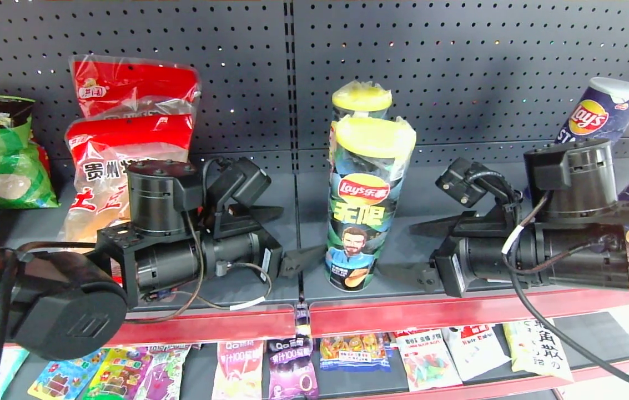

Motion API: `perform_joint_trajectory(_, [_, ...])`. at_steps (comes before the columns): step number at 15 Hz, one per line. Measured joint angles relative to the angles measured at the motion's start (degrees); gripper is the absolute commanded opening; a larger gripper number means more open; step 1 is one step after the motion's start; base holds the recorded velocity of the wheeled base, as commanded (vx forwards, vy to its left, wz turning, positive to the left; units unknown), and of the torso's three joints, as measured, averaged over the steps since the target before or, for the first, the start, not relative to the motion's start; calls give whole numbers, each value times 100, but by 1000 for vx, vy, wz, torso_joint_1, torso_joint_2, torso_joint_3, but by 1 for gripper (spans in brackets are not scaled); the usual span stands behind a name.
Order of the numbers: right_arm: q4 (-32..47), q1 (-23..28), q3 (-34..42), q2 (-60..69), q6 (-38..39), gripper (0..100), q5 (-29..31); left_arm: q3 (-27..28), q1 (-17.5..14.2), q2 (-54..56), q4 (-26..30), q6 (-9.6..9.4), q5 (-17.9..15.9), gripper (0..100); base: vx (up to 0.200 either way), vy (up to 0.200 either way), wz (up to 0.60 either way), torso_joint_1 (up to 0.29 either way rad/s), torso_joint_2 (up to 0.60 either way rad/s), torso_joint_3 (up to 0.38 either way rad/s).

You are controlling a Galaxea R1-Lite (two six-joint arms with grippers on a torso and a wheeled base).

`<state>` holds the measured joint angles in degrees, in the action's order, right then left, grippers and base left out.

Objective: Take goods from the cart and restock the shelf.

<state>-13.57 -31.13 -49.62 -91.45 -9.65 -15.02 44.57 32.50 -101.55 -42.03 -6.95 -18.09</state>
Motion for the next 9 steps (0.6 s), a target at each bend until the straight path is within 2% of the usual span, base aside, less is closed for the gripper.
perform_joint_trajectory(9, [0, 43, -94, -41, 0, 100, -6, -182, 2, 124, -1, -2, -7, 100, 0, 0, 0, 0, 0, 0])
